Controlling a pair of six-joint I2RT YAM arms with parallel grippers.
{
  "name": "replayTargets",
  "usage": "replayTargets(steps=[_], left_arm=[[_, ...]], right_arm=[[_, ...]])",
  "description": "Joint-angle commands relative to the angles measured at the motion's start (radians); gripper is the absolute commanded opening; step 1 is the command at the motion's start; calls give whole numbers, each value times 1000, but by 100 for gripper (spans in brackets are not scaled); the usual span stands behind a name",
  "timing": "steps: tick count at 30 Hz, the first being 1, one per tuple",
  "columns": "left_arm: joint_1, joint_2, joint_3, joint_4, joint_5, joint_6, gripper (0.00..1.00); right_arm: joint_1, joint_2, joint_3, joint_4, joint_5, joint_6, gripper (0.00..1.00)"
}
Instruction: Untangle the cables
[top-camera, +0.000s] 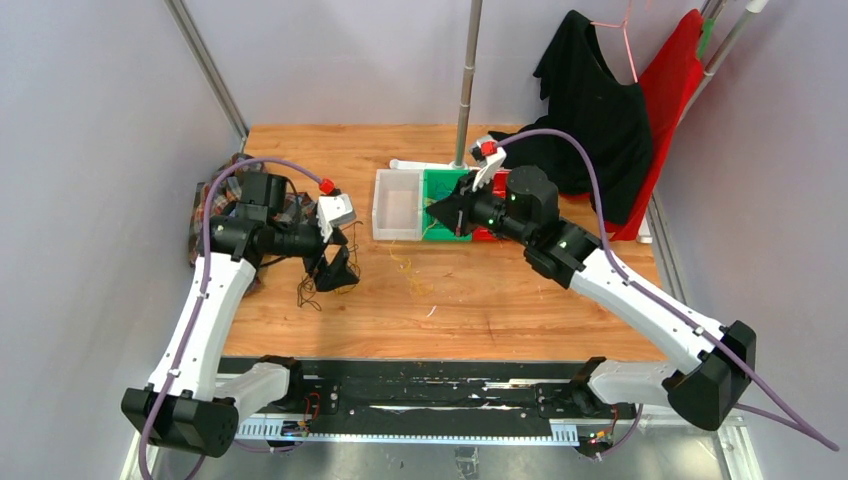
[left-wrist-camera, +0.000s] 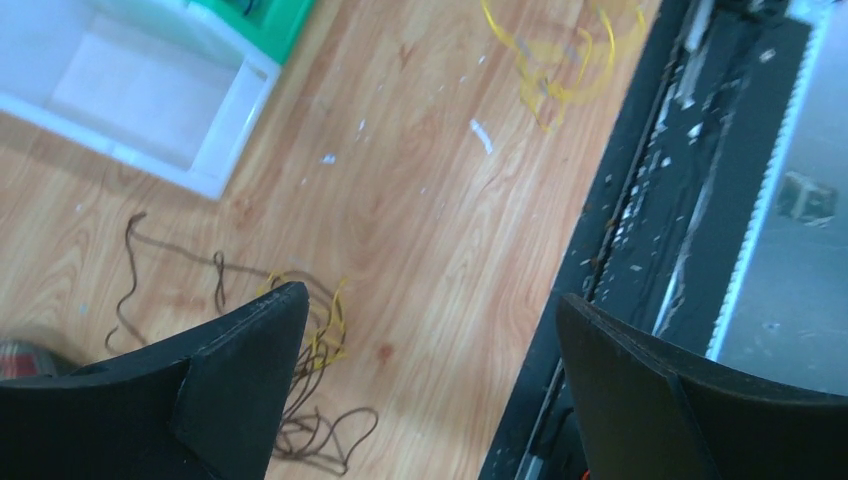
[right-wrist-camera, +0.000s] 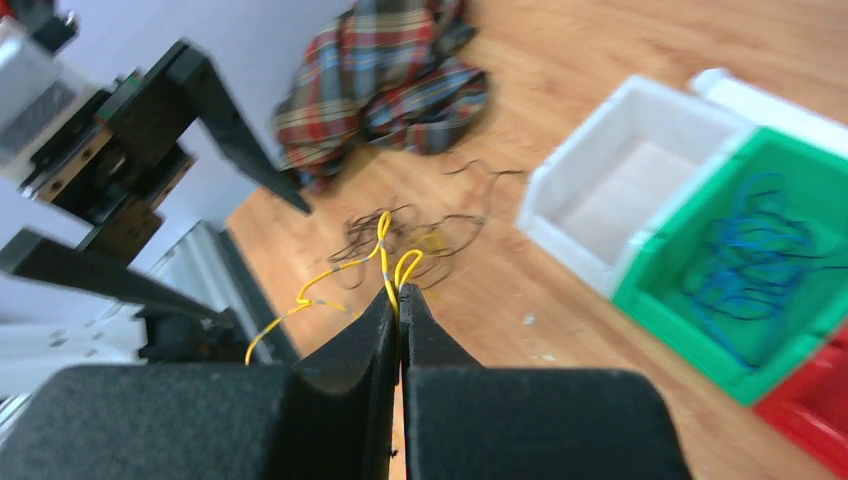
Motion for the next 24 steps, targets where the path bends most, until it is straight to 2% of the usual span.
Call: replayTargets(steps=[1,9,14,24], left_arm=[[-4,34,-22,-11,-192,55,98],[111,134,-116,21,-370,193,99],[111,133,-272,193,-583,253,87],[108,92,-395,264,-583,345,63]], right_arm=[[-85,17,114,-107,190,-151,1],[-292,89,204,-251,399,-322,1],[-368,160,208,-253,450,-382,1],[-439,341,246,-169,495,-453,1]])
